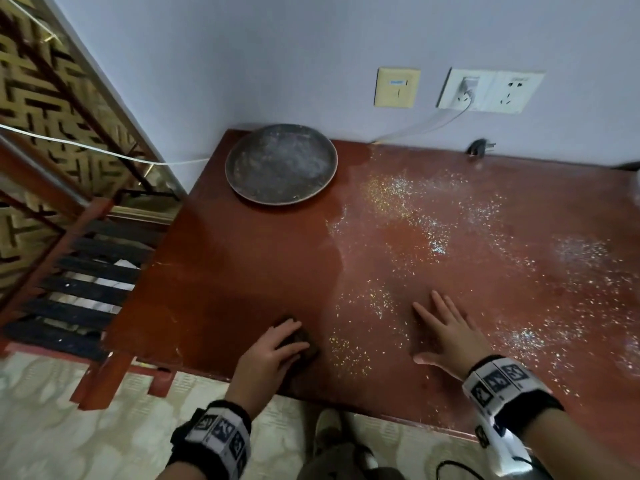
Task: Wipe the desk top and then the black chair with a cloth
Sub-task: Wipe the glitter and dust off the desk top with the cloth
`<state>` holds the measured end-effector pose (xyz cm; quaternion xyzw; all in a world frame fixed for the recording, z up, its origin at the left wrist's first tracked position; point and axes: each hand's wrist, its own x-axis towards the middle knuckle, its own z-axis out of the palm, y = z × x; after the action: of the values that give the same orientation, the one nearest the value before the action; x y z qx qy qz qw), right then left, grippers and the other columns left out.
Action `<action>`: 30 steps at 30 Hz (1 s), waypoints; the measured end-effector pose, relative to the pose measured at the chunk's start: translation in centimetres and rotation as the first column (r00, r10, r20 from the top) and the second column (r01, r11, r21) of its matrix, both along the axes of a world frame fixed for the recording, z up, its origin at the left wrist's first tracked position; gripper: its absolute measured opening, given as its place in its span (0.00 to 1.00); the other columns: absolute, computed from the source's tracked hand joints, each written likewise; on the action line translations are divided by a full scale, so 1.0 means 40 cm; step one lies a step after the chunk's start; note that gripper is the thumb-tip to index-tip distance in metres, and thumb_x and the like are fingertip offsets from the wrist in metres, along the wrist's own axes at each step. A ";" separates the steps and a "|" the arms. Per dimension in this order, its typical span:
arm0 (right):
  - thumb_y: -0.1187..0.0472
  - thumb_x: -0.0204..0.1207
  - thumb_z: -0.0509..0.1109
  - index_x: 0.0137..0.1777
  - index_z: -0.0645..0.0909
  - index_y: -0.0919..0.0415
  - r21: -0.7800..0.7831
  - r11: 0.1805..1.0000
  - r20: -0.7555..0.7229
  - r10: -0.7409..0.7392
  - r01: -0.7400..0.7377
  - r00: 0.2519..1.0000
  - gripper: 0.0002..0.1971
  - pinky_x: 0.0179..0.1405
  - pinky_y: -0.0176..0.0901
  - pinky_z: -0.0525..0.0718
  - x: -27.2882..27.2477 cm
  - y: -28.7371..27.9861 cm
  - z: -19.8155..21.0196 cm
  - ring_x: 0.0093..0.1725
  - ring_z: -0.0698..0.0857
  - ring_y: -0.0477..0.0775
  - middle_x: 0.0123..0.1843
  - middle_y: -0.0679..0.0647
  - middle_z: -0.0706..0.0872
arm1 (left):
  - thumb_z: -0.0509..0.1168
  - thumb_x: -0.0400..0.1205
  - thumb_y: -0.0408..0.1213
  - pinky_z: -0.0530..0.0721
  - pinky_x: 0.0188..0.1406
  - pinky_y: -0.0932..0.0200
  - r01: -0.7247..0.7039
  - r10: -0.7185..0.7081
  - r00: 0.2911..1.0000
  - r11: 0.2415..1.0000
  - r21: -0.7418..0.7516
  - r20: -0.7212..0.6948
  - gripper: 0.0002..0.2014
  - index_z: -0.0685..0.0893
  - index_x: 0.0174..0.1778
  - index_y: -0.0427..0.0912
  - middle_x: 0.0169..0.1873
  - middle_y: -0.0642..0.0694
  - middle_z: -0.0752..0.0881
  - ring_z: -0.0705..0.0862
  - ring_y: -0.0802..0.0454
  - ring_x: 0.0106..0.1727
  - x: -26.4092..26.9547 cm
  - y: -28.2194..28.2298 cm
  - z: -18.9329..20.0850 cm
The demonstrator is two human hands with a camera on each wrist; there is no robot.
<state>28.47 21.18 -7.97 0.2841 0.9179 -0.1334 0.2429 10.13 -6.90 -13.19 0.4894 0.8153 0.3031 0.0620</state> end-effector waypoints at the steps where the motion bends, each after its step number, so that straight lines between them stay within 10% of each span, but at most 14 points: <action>1: 0.34 0.69 0.67 0.81 0.34 0.43 -0.013 1.000 0.006 -0.009 0.009 1.000 0.52 0.81 0.56 0.43 0.000 0.004 -0.004 0.82 0.33 0.51 0.82 0.51 0.28 | 0.65 0.81 0.38 0.72 0.69 0.60 -0.103 0.103 0.994 0.995 -0.013 0.033 0.09 0.91 0.51 0.49 0.66 0.53 0.81 0.77 0.57 0.69 -0.029 -0.003 0.003; 4: 0.33 0.69 0.67 0.81 0.33 0.42 -0.026 1.000 0.017 -0.008 0.008 1.000 0.52 0.81 0.56 0.44 0.005 0.004 -0.006 0.82 0.33 0.50 0.82 0.49 0.28 | 0.71 0.76 0.29 0.65 0.75 0.64 -0.135 0.133 0.990 0.991 0.027 0.055 0.13 0.90 0.51 0.50 0.66 0.55 0.79 0.75 0.58 0.70 -0.021 -0.040 -0.015; 11: 0.35 0.71 0.65 0.81 0.34 0.43 -0.017 1.000 0.002 0.003 -0.003 1.000 0.50 0.81 0.57 0.43 0.007 0.001 -0.002 0.82 0.32 0.52 0.82 0.50 0.28 | 0.62 0.83 0.46 0.78 0.67 0.56 0.133 -0.134 0.991 0.986 0.103 -0.004 0.10 0.88 0.41 0.52 0.63 0.53 0.84 0.80 0.57 0.67 0.181 0.002 -0.022; 18: 0.40 0.77 0.62 0.79 0.30 0.44 -0.045 0.997 -0.135 0.049 -0.055 0.990 0.45 0.80 0.54 0.40 -0.005 -0.140 0.005 0.76 0.25 0.49 0.77 0.50 0.22 | 0.74 0.74 0.29 0.77 0.66 0.59 -0.253 0.254 0.965 0.967 -0.011 0.061 0.06 0.89 0.44 0.44 0.64 0.52 0.82 0.77 0.55 0.67 0.020 -0.087 -0.003; 26: 0.40 0.79 0.59 0.79 0.31 0.43 -0.015 0.999 -0.110 0.050 -0.052 0.993 0.42 0.79 0.52 0.35 -0.111 -0.281 -0.013 0.74 0.24 0.51 0.81 0.52 0.27 | 0.58 0.84 0.46 0.75 0.70 0.50 0.112 -0.112 0.993 0.994 0.006 0.025 0.13 0.87 0.44 0.48 0.65 0.50 0.83 0.79 0.54 0.69 -0.020 -0.167 0.006; 30: 0.37 0.77 0.60 0.81 0.36 0.40 0.004 0.999 -0.072 -0.044 0.045 0.996 0.41 0.81 0.57 0.42 -0.190 -0.320 -0.025 0.80 0.29 0.49 0.82 0.50 0.29 | 0.66 0.78 0.39 0.78 0.65 0.62 -0.018 0.018 0.998 1.000 -0.001 0.057 0.07 0.89 0.43 0.44 0.63 0.53 0.82 0.80 0.55 0.65 -0.183 -0.287 0.008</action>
<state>20.88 8.39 -8.99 0.3002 0.9199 -0.1462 0.2059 2.81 -18.40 -12.89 0.4732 0.8177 0.3172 0.0830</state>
